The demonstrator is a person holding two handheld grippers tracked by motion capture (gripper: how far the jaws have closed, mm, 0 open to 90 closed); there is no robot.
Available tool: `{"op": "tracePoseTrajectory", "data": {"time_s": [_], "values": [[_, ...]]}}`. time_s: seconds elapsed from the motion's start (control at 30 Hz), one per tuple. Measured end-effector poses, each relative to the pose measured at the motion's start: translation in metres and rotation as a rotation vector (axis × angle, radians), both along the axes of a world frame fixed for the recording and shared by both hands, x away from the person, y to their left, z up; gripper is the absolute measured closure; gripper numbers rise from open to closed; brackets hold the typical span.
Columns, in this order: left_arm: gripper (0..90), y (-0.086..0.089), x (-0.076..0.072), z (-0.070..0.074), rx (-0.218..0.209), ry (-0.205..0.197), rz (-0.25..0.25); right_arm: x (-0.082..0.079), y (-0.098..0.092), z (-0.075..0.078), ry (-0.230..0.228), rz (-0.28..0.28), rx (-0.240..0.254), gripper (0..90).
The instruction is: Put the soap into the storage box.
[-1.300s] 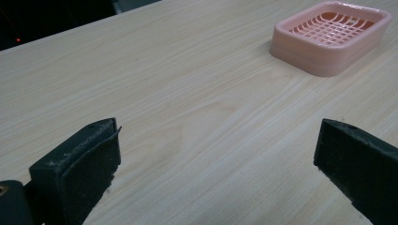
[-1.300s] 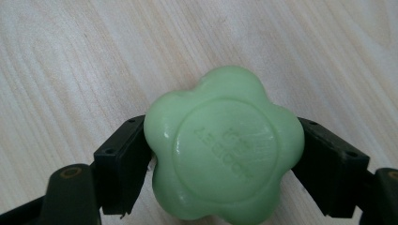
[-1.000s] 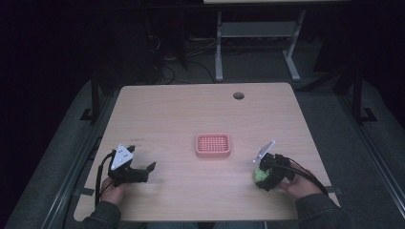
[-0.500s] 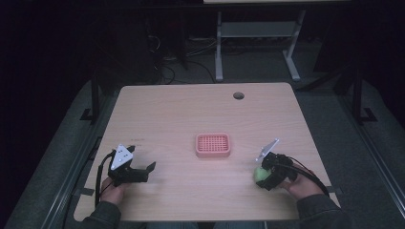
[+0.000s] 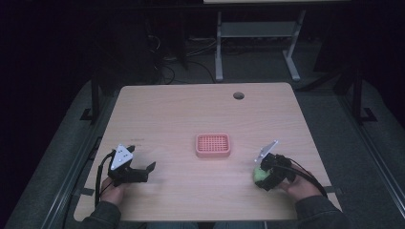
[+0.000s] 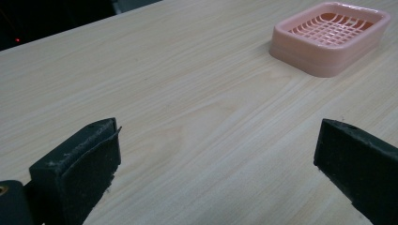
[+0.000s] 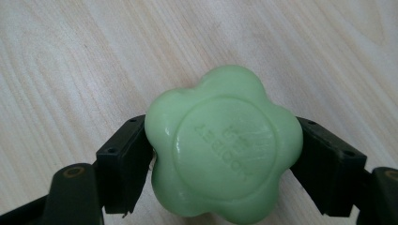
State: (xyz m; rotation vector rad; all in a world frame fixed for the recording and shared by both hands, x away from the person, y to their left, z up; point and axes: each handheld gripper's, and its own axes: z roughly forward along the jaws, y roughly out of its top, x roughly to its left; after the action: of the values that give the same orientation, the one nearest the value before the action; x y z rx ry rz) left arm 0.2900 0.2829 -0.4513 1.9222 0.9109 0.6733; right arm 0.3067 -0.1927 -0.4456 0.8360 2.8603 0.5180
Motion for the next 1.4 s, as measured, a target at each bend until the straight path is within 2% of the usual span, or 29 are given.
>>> {"op": "tracePoseTrajectory", "data": {"time_s": [0.17,0.6,0.93,1.1,1.2,1.3,1.4], "values": [[0.2,0.000,0.000,0.000,0.000,0.001,0.000,0.000,-0.001,-0.001,-0.007,0.005,0.007,23.9],[0.2,0.000,0.000,0.000,0.003,0.001,-0.002,0.001,-0.006,-0.006,0.013,0.005,0.047,23.6],[0.2,0.000,0.000,0.000,0.001,0.000,-0.002,0.002,-0.006,-0.005,0.028,-0.015,0.045,24.6],[0.2,0.000,0.000,0.000,-0.002,-0.004,0.001,0.001,-0.009,-0.001,0.017,-0.032,0.050,24.8],[0.2,0.000,0.000,0.000,-0.001,-0.005,0.001,0.001,-0.009,0.001,0.016,-0.028,0.048,24.9],[0.2,0.000,0.000,0.000,-0.001,-0.004,0.001,0.002,-0.006,0.005,-0.004,-0.023,0.046,25.2],[0.2,0.000,0.000,0.001,0.003,-0.001,0.001,0.003,-0.004,0.007,0.003,-0.015,0.052,25.3]]}}
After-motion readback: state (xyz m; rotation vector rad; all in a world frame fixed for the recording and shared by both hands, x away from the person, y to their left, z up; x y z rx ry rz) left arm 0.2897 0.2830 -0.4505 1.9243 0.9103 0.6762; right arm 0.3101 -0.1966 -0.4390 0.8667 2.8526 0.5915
